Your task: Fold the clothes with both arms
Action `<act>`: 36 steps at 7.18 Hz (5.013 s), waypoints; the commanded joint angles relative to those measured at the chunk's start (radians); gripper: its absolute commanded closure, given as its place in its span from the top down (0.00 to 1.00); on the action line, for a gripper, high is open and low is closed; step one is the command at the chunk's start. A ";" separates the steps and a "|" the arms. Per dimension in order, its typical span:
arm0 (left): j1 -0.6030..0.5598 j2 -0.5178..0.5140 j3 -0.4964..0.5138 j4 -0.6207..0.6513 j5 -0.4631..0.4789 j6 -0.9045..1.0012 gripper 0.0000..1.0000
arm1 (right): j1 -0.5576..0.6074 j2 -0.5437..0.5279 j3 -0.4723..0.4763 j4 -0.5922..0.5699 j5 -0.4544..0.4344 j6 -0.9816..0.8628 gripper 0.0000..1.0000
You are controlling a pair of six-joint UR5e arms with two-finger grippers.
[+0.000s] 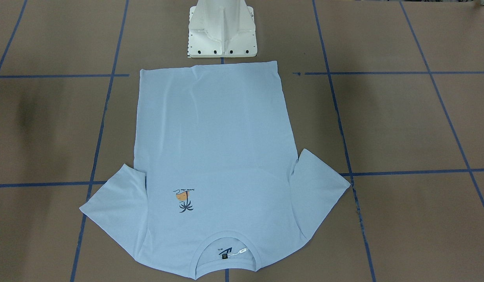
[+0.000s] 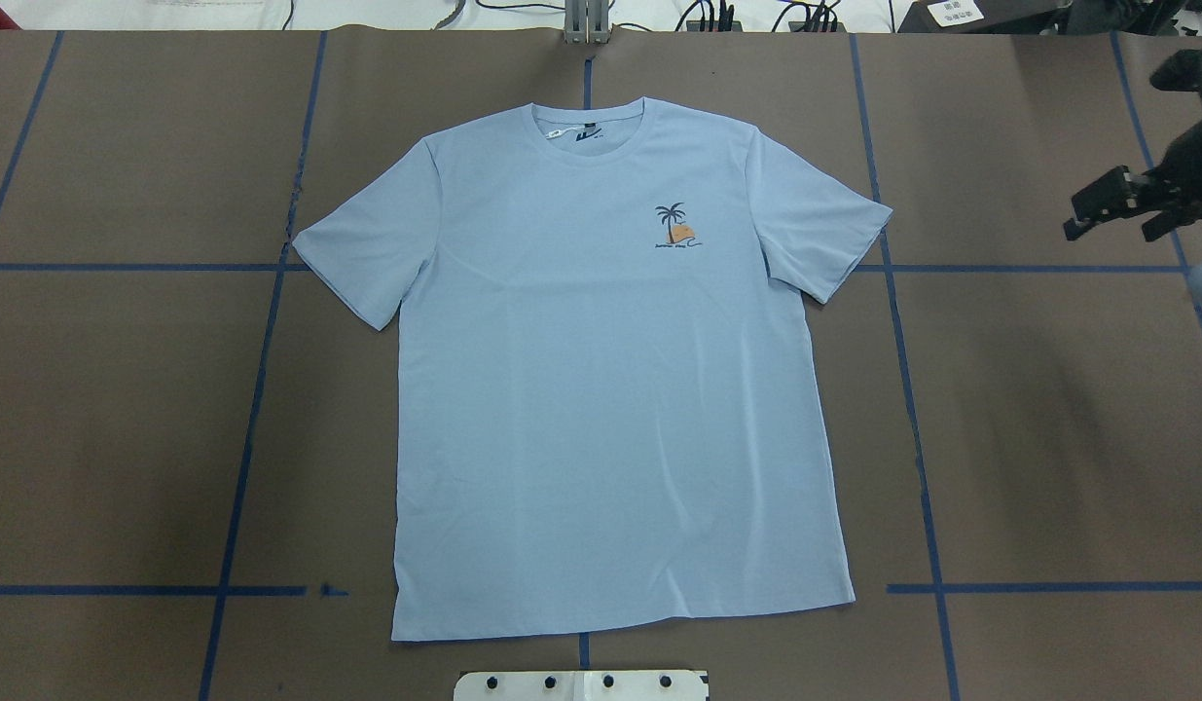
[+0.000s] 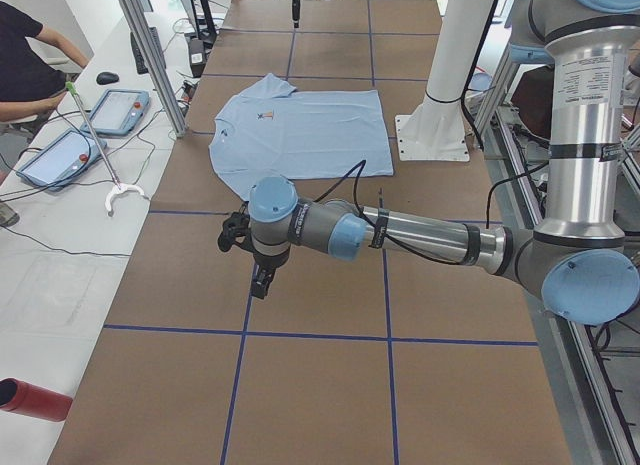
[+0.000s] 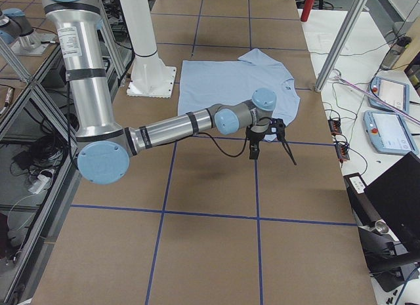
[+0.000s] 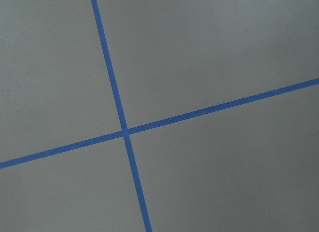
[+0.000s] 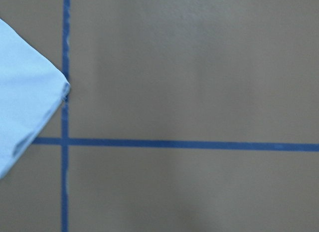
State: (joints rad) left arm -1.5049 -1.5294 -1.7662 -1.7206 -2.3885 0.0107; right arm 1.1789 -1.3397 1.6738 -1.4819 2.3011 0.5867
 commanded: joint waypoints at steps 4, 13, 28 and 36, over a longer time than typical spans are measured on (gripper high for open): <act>0.000 -0.008 -0.001 0.000 -0.043 -0.003 1.00 | -0.140 0.276 -0.490 0.607 -0.182 0.491 0.93; -0.001 -0.012 -0.009 0.000 -0.046 -0.001 1.00 | -0.225 0.272 -0.505 0.607 -0.244 0.521 0.00; 0.288 -0.386 0.244 -0.161 0.010 -0.594 1.00 | -0.484 0.530 -0.311 0.454 -0.485 0.855 1.00; 0.624 -0.528 0.488 -0.438 0.325 -1.255 0.78 | -0.479 0.389 -0.189 0.496 -0.476 0.847 1.00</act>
State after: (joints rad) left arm -0.9008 -2.0566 -1.2817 -2.1561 -2.0920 -1.2405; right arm 0.6995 -0.9494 1.4826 -0.9865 1.8260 1.4304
